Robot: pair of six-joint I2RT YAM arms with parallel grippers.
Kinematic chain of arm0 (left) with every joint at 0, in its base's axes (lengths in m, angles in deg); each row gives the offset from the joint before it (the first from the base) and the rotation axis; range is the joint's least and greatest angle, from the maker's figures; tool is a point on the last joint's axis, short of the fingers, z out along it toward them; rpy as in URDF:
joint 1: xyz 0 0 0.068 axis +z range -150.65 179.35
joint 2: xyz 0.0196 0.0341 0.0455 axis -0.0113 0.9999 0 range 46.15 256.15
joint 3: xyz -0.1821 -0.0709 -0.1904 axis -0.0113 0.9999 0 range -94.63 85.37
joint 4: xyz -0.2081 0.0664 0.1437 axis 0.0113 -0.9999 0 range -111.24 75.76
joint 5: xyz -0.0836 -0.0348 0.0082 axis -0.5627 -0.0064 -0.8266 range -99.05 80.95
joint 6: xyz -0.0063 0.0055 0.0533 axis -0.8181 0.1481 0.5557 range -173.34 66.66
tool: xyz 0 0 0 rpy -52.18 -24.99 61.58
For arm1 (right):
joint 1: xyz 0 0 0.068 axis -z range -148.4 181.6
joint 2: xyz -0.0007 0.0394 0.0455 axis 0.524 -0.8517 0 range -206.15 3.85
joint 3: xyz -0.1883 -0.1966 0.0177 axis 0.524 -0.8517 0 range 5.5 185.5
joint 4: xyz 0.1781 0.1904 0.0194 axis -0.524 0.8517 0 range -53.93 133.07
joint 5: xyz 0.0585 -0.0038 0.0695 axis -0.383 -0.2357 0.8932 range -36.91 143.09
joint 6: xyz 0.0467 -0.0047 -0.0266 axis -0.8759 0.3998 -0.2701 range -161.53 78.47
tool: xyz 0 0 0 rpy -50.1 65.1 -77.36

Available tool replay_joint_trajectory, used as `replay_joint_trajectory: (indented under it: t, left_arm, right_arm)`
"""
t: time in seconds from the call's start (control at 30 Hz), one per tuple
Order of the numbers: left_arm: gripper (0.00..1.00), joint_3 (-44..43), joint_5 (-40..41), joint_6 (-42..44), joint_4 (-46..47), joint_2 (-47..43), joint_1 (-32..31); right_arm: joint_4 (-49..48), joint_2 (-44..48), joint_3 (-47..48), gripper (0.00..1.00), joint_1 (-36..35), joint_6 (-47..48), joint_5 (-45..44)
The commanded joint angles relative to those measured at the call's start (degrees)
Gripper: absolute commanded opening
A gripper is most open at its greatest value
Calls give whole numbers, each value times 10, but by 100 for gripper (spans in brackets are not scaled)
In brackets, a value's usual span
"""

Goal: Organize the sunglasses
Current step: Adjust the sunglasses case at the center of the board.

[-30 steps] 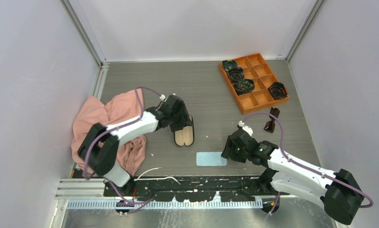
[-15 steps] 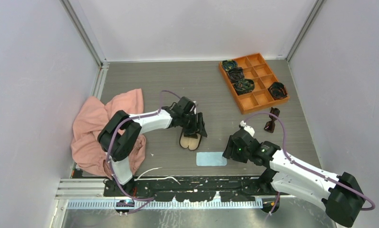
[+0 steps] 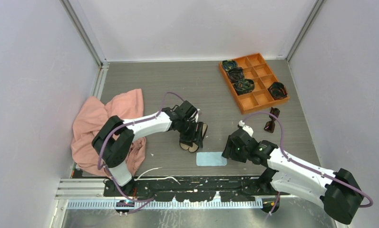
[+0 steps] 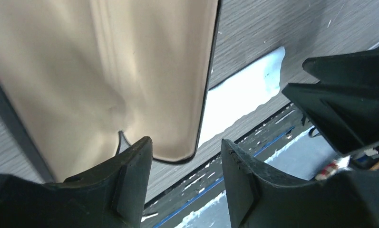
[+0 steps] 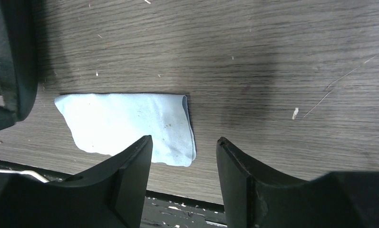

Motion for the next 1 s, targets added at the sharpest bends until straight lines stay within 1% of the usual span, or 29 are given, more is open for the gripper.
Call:
replay_joint_trajectory:
  t: [0.0, 0.1, 0.17, 0.23, 0.3, 0.4, 0.5, 0.6, 0.77, 0.87, 0.97]
  left_arm:
    - [56, -47, 59, 43, -99, -62, -2]
    - [56, -53, 102, 27, -115, -103, -2]
    - [56, -43, 140, 1, -122, -132, -1]
    - [56, -25, 162, -32, -125, -158, -1]
    - [55, 4, 175, -62, -122, -189, -1]
    - [55, 61, 217, -113, -111, -251, -1]
    - [55, 127, 237, -164, -64, -319, -1]
    - [55, 170, 242, -193, -30, -360, -1]
    - [55, 173, 229, -185, -38, -347, -1]
    - [55, 180, 194, -184, -17, -324, -1]
    - [55, 189, 177, -184, 12, -296, -1]
  right_arm:
    - [-20, -10, 25, 58, 2, 6, -3]
    - [-18, -13, 32, 58, 2, 11, -4]
    - [-17, -12, 33, 58, 3, 12, -5]
    - [-15, -11, 34, 58, 3, 13, -5]
    - [-12, -8, 33, 58, 3, 13, -5]
    - [-10, -5, 31, 58, 2, 16, -5]
    - [-12, -6, 30, 58, 2, 15, -4]
    - [-16, -8, 30, 58, 2, 13, -2]
    - [-19, -11, 36, 58, 2, 12, -3]
    - [-22, -15, 38, 58, 3, 13, -3]
    - [-25, -20, 41, 58, 3, 16, 0]
